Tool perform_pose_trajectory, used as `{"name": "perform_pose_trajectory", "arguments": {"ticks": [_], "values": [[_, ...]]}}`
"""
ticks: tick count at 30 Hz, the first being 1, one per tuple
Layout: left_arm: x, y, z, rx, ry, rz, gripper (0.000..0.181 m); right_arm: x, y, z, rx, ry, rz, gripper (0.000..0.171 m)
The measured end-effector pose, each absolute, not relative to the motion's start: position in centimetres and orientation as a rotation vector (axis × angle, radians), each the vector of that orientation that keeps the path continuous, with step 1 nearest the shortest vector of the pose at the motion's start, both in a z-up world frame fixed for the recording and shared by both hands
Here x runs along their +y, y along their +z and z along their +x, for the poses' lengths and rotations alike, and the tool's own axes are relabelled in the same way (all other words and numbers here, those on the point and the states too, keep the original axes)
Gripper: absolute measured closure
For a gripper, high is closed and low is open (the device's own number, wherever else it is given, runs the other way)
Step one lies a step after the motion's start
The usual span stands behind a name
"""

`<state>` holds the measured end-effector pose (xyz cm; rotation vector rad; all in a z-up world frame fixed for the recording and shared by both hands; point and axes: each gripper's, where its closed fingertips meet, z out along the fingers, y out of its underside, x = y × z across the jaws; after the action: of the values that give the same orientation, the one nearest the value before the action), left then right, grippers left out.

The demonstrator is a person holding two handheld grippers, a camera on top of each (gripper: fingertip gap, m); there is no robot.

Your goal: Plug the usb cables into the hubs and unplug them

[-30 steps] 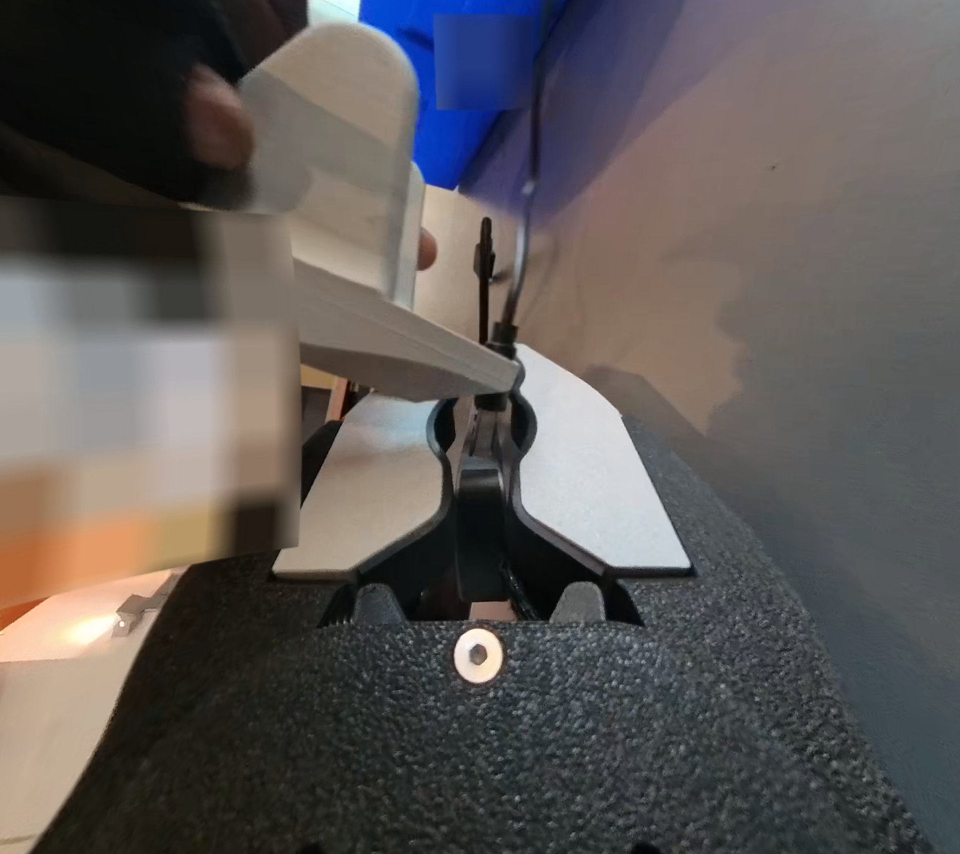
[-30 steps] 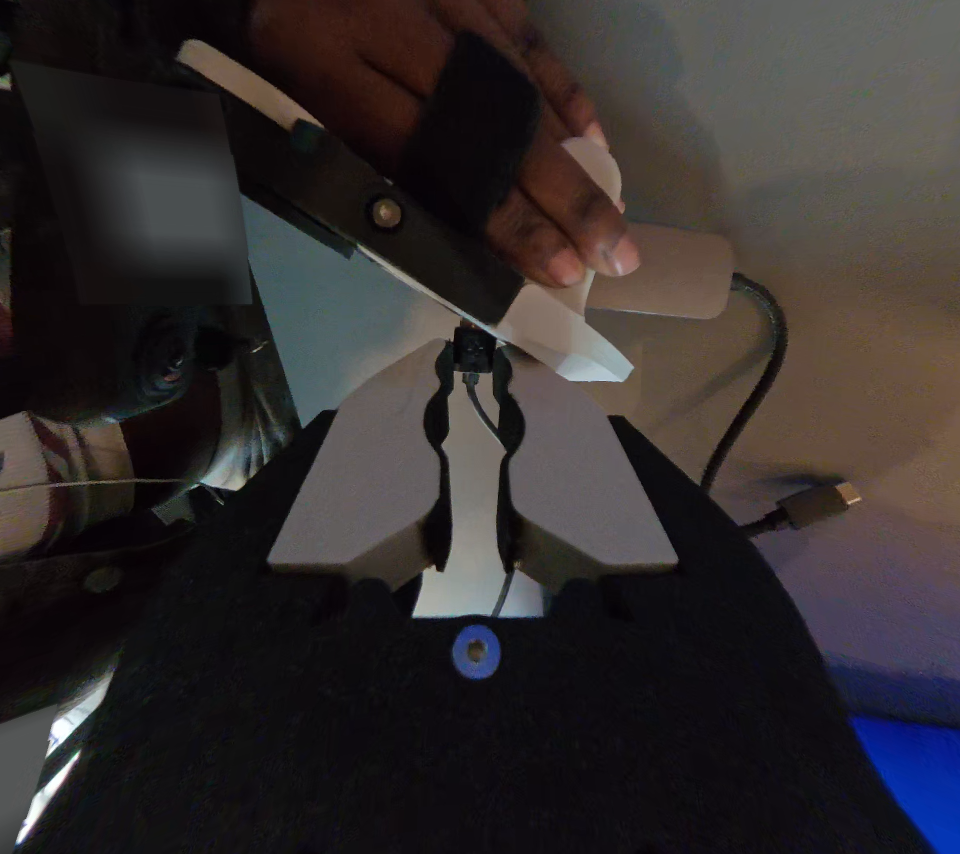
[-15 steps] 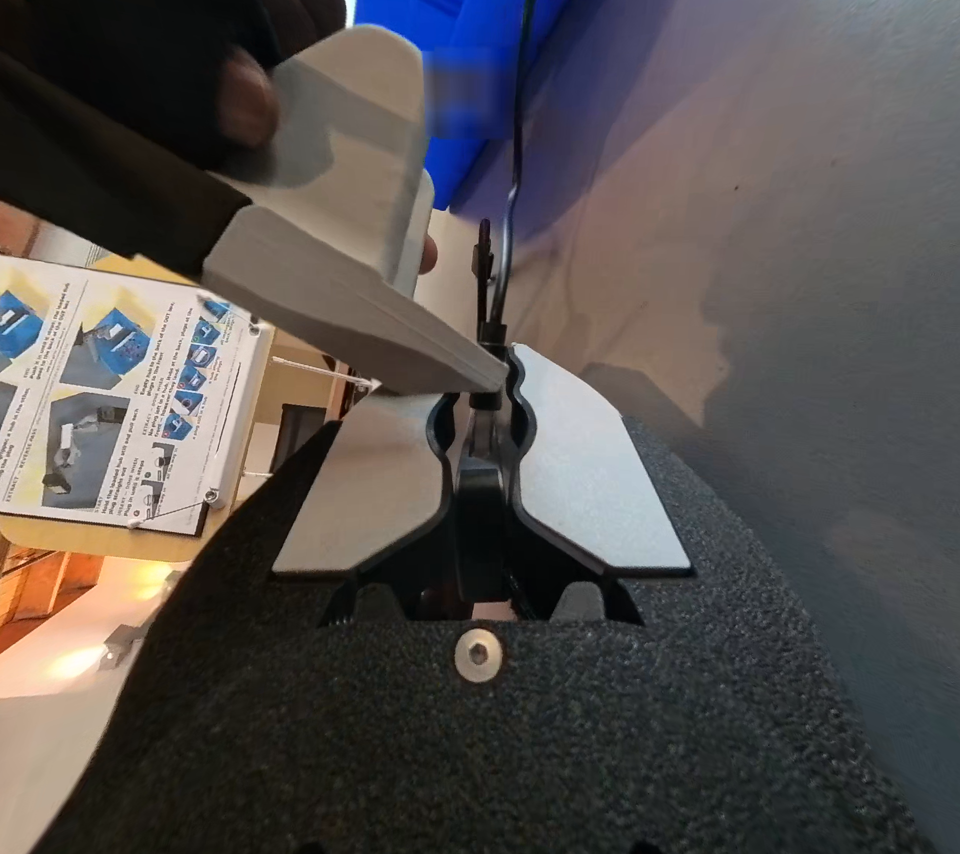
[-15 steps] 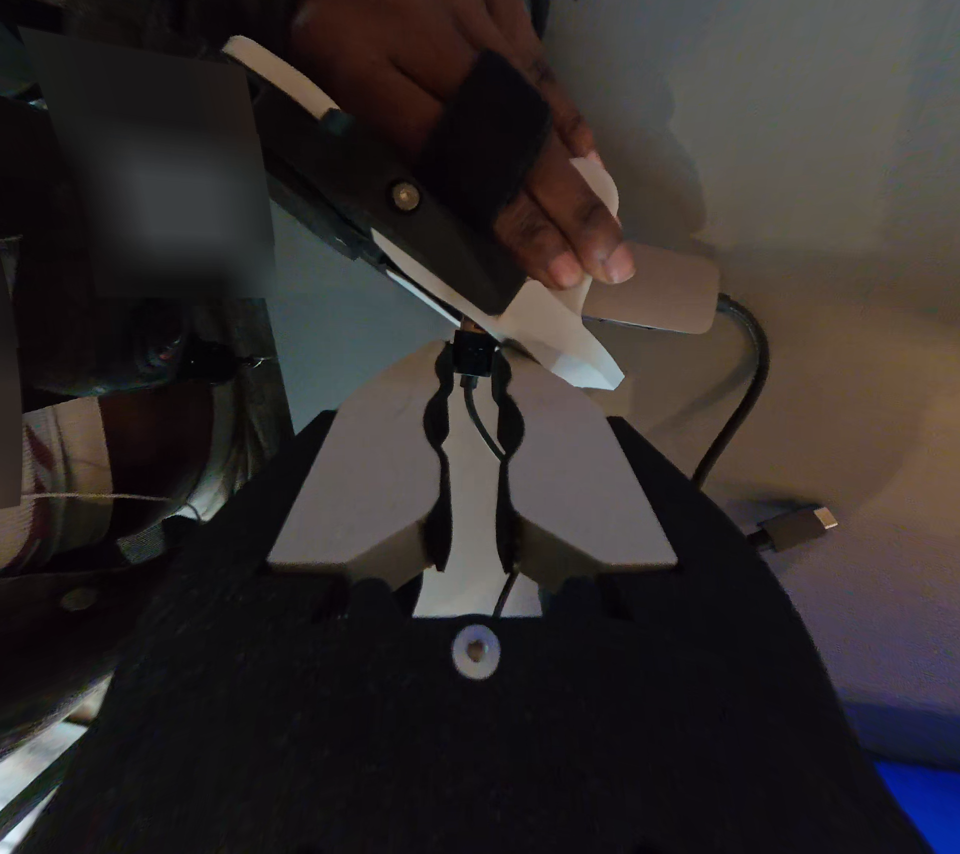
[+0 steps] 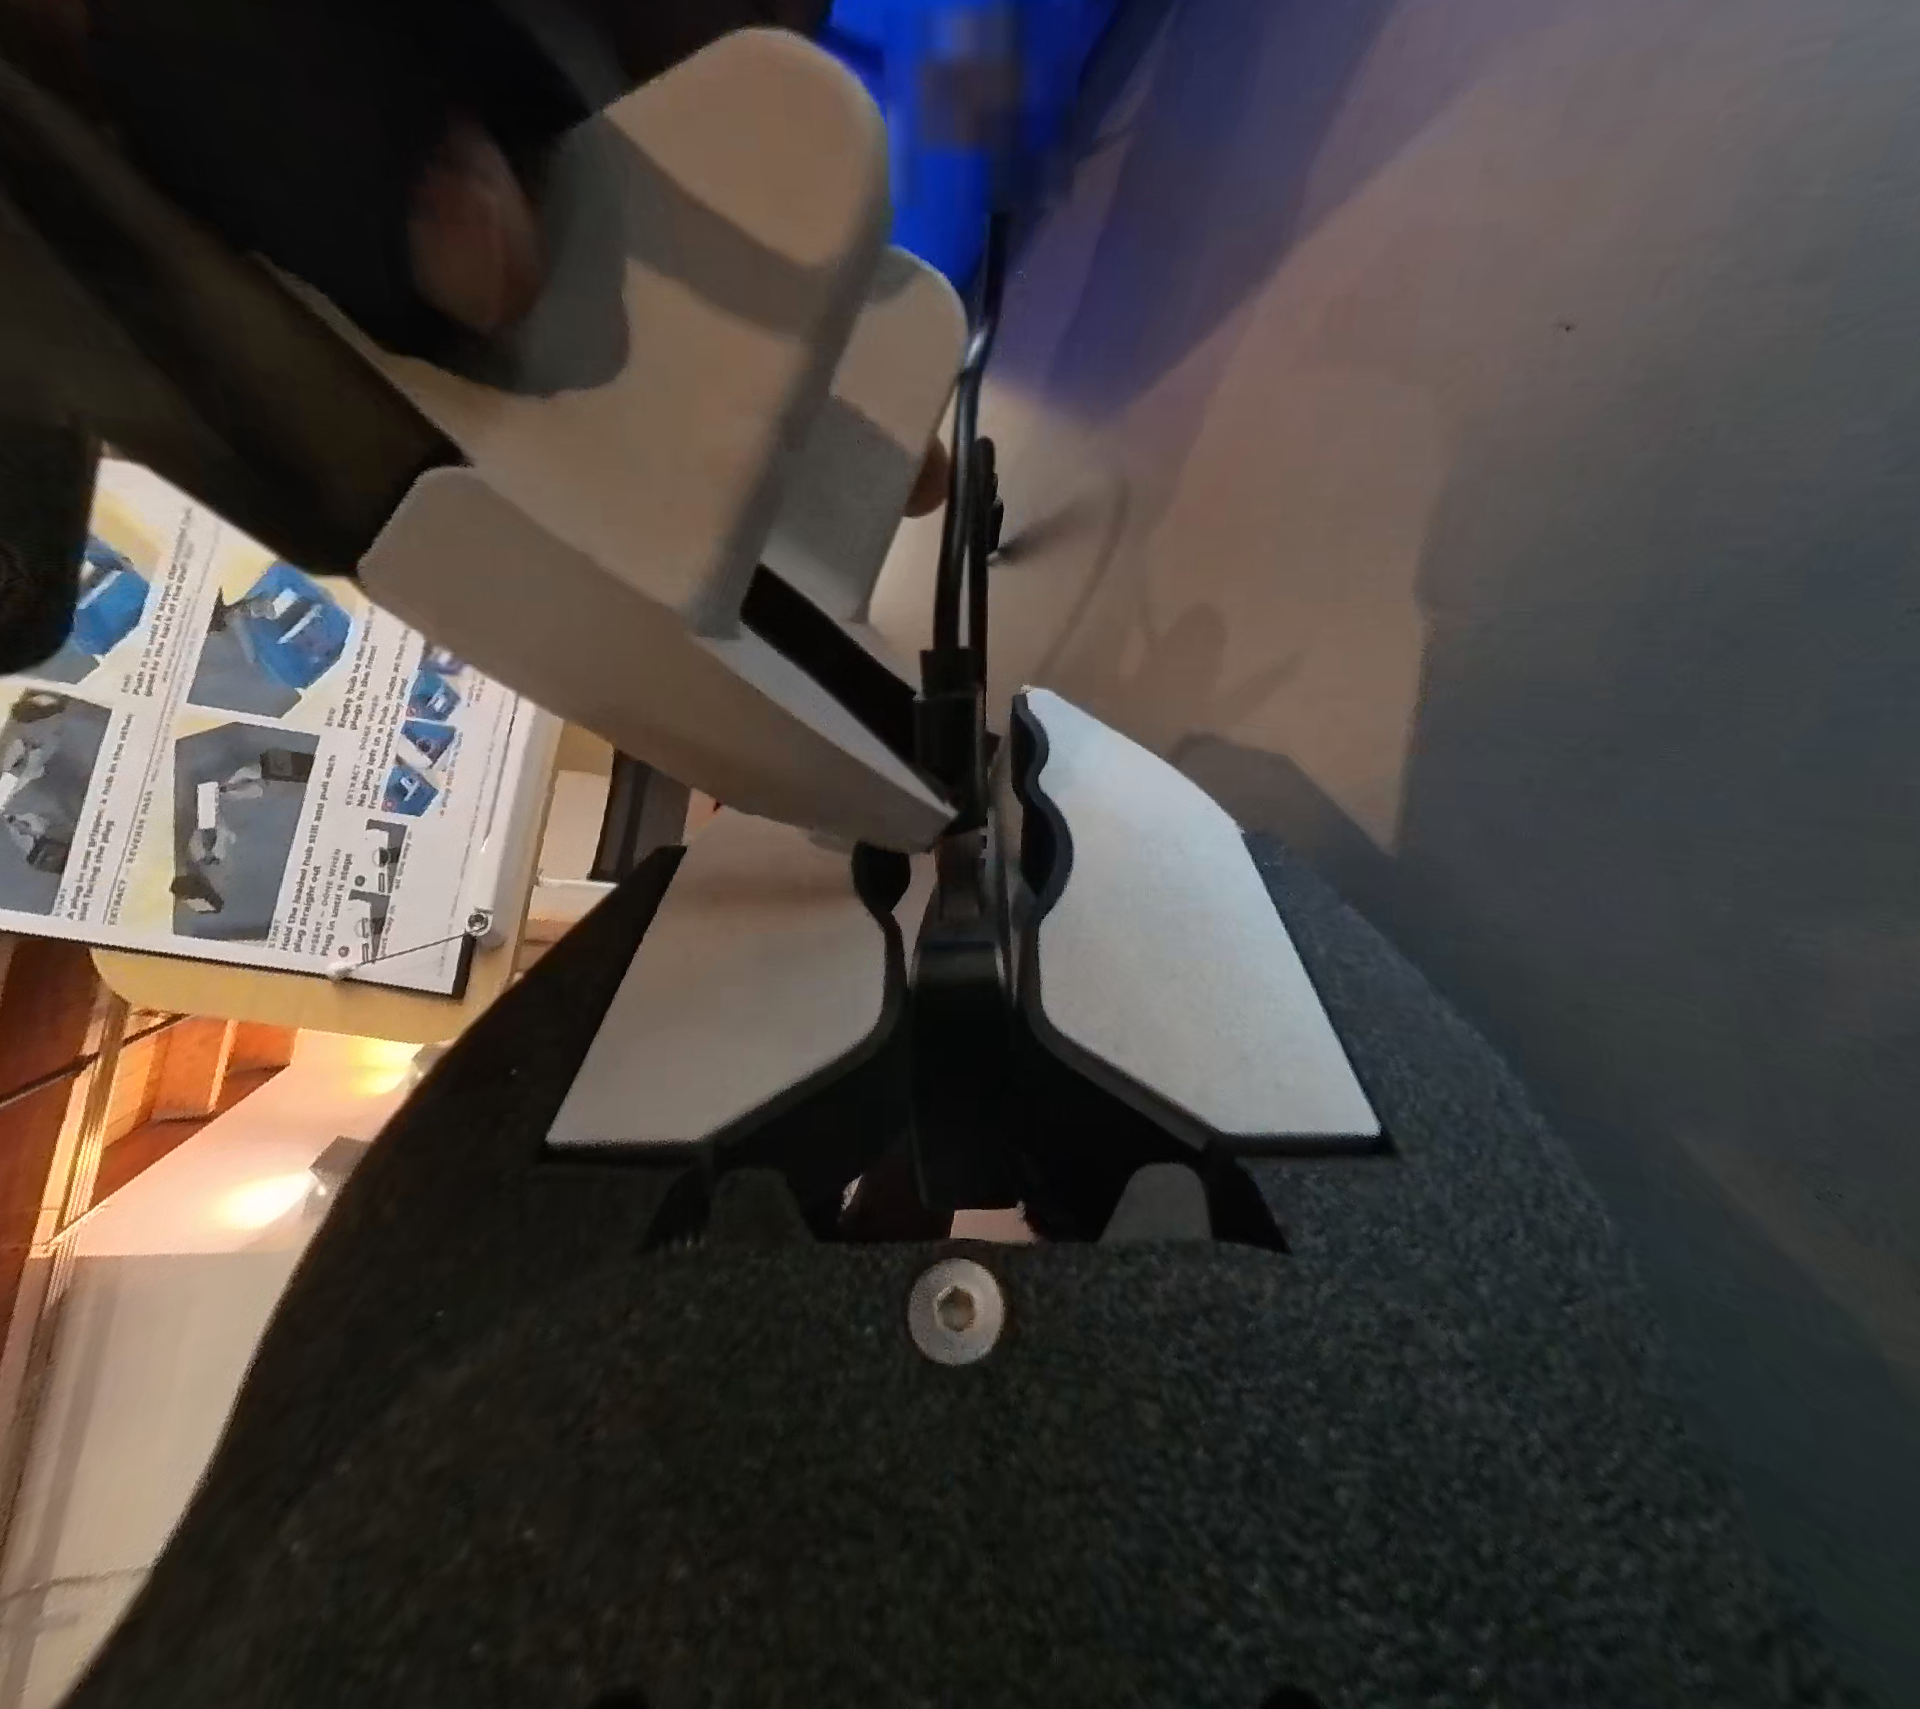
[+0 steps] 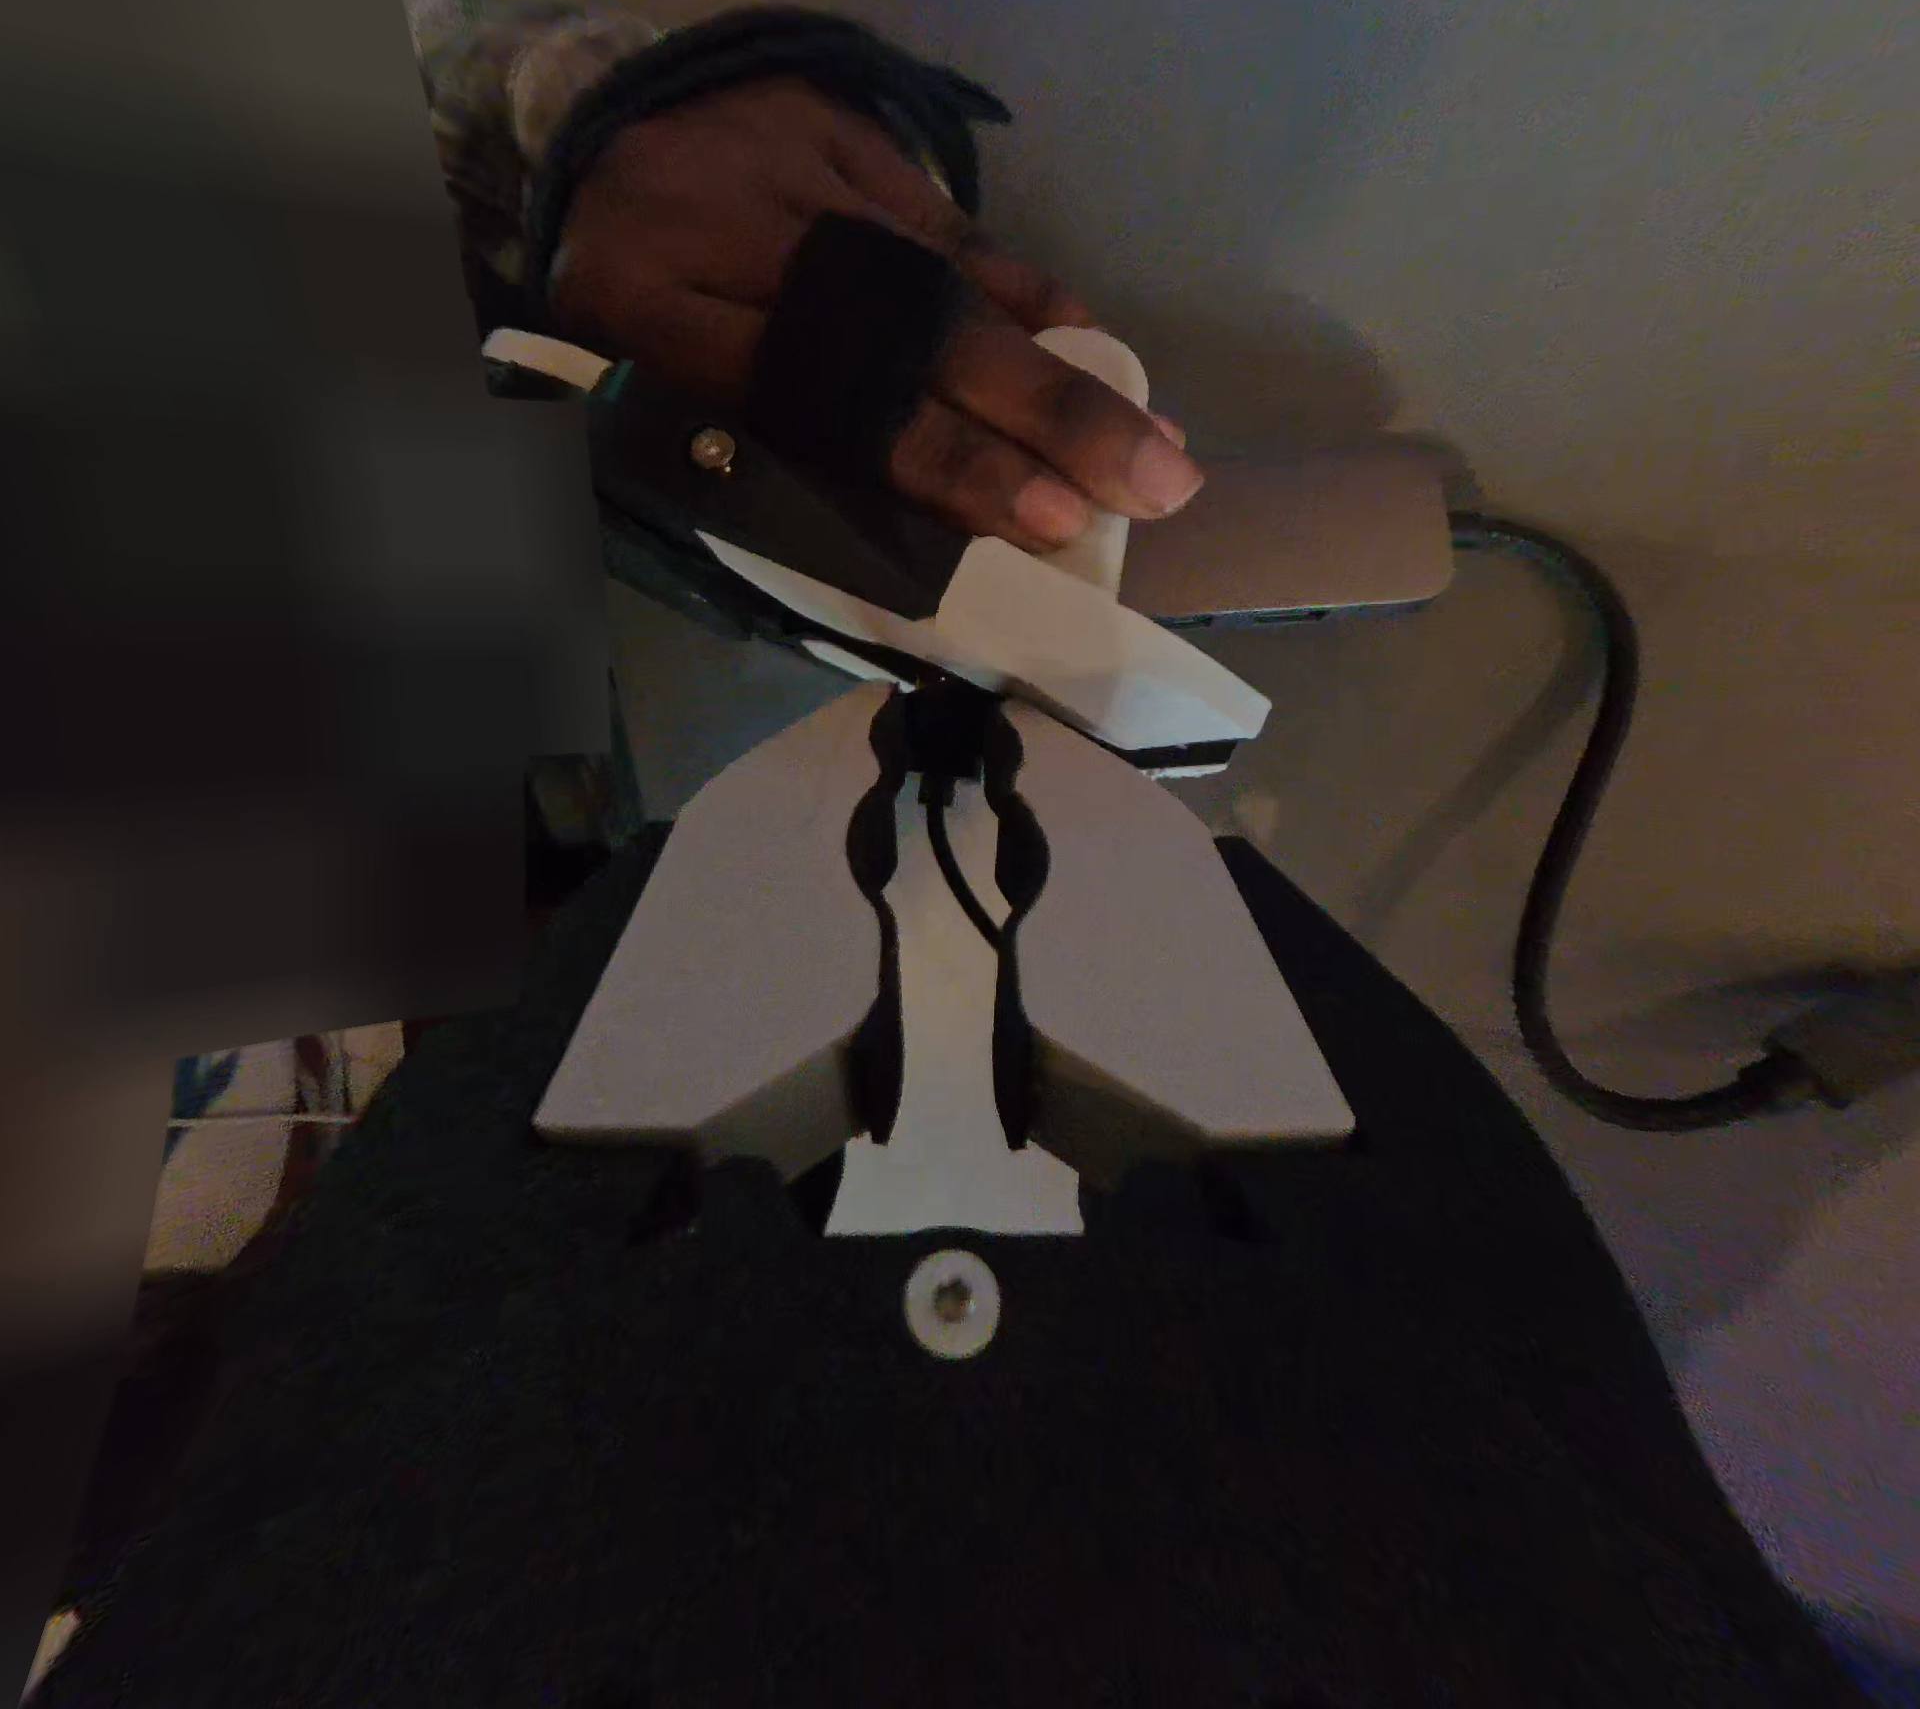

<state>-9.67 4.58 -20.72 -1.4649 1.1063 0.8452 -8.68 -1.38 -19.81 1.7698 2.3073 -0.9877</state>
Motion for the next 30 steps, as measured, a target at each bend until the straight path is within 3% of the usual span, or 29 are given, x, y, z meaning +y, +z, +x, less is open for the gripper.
{"name": "perform_pose_trajectory", "arguments": {"ticks": [15,18,24,30], "values": [[5.5,-20.6,-11.1,1.041,0.906,-1.491,0.163,0.2,-20.6,-7.7,2.454,-1.031,1.806,0.171],[5.7,-20.4,-14.2,0.911,0.907,-1.583,0.158,2.2,-20.9,-7.4,2.582,-0.983,1.946,0.144],[5.3,-19.4,-14.2,0.762,0.718,-1.616,0.140,3.8,-17.2,-10.1,2.533,-1.783,2.130,0.132],[4.6,-17.8,-13.7,0.637,0.472,-1.613,0.116,7.1,-14.5,-9.6,2.145,-2.478,2.249,0.137]]}}
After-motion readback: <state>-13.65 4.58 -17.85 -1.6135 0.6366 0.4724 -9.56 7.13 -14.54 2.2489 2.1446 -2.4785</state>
